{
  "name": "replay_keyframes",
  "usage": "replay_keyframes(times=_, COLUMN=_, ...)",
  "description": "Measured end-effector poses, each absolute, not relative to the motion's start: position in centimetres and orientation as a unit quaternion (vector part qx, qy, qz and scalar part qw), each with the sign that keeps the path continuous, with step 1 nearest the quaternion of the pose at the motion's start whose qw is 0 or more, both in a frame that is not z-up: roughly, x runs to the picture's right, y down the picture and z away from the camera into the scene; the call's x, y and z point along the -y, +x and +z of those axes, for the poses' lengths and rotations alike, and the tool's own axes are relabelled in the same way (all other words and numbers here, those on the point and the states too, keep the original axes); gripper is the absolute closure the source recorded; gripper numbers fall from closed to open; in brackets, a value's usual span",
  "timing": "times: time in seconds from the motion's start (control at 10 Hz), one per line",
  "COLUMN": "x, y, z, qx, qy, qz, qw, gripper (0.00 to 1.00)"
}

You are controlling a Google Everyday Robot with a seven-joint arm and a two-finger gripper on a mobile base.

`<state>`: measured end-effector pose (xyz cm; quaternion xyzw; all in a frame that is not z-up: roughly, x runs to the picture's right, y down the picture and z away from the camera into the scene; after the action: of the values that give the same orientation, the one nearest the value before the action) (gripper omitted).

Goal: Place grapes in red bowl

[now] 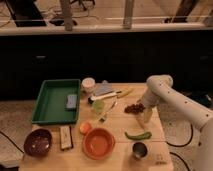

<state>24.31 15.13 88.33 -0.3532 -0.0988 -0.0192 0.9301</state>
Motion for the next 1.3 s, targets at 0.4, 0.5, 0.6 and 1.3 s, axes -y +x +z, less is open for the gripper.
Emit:
replay_keyframes(times=0.4, x=-15.13, y=24.19, z=88.22, qx=0.098, qy=-0.357, qz=-0.016, qw=0.929, gripper=0.2)
replay_keyframes(times=0.5, x=-15.12, y=24.12, z=88.19, qx=0.099, qy=-0.359, qz=-0.016, qw=0.928, gripper=0.2)
replay_keyframes(times=0.6, x=-15.12, y=24.1, z=88.16, qx=0.099, qy=-0.359, qz=-0.015, qw=0.928, gripper=0.2)
replay_keyframes(times=1.3, x=-15.04, y=23.9, z=88.0, qx=0.097, qy=-0.364, qz=-0.012, qw=0.926, gripper=0.2)
